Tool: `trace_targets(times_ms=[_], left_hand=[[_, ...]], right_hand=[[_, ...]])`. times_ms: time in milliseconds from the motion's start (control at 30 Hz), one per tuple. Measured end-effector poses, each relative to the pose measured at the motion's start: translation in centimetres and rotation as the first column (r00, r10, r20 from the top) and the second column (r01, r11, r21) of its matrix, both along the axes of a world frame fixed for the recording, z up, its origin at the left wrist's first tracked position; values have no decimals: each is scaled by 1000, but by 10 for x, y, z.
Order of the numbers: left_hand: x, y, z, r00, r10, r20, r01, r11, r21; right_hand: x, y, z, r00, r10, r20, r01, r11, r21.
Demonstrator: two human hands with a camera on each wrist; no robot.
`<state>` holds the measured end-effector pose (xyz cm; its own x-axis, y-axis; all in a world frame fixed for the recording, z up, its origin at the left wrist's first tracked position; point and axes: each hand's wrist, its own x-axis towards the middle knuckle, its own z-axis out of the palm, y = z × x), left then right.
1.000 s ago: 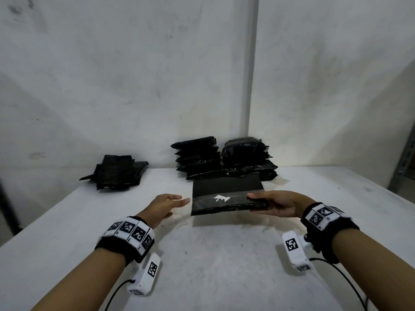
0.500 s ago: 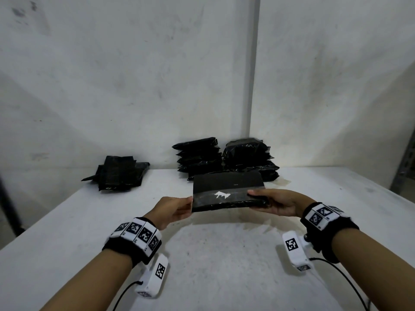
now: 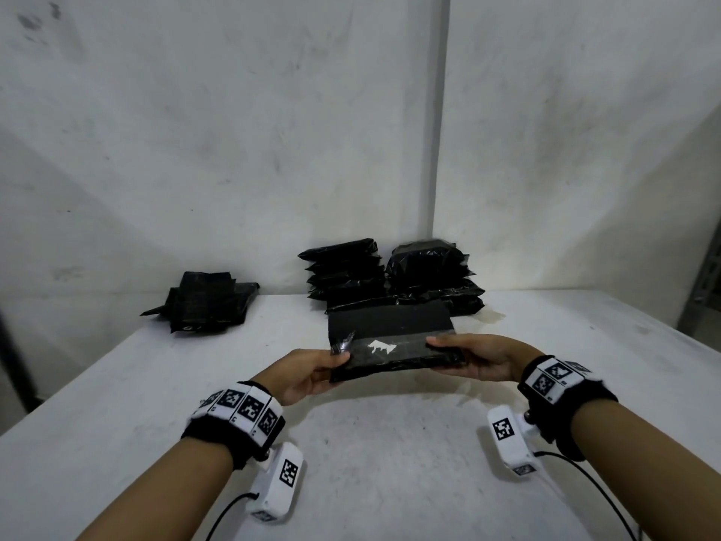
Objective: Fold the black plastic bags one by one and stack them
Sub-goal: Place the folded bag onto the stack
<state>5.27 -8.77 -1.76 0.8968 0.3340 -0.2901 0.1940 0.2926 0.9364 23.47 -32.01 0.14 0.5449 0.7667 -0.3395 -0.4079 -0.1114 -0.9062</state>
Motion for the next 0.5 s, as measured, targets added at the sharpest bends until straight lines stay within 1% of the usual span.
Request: trace_targets(times_ms=[133,200,333,433,500], left_hand=[[-3,-2,2,996,-49,-78,50,999,13],[-4,-4,5,996,-61,-69,63,997,38],[-2,-8,10,993,-120,-23,119,993,-22],[3,-7,7,998,-64,-22,62,996,-66],[4,-5,5,1000,-19,-8,18,996,-85]], right_hand=[[0,1,0,999,26,24,-25,999,-31],[-2,2,2,997,64,38,-62,997,-52],[-8,3,6,979,190,79,-183,980,-81],[-12,3,10,971,216,104,-209,975,-77],[-11,2,10,980,178,87,-173,983,-65]])
